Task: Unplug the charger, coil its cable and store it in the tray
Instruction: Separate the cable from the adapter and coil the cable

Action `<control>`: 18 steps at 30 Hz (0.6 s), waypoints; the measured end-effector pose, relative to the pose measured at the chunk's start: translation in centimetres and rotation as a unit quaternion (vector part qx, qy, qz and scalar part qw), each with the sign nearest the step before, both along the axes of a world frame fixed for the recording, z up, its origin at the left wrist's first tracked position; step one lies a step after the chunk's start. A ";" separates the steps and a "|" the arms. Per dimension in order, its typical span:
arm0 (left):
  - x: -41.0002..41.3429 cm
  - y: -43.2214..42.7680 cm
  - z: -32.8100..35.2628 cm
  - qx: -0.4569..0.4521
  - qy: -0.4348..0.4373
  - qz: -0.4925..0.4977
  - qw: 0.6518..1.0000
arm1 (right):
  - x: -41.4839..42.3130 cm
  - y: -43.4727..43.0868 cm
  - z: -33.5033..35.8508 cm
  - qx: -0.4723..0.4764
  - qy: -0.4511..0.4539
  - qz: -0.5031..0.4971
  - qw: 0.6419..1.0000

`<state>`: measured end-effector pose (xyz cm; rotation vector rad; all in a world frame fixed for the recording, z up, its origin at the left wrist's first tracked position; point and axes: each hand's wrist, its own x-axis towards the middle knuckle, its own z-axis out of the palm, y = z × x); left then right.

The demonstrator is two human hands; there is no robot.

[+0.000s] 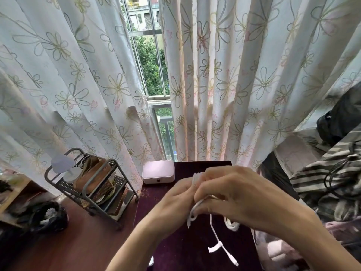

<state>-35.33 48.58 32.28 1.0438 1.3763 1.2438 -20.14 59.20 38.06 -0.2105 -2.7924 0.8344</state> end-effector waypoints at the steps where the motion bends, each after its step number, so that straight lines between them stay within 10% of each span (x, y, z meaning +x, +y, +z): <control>1: 0.3 0.0 0.0 -0.003 0.004 -0.008 1.000 | -0.1 0.3 0.1 0.006 0.006 -0.015 1.000; 7: 0.7 0.3 0.3 0.007 -0.113 -0.094 0.989 | -0.5 2.3 -0.6 0.048 0.016 -0.099 0.994; 18: -1.2 -0.3 0.1 0.039 -0.304 -0.100 0.946 | -1.4 9.2 -6.1 -0.258 0.001 -0.018 0.966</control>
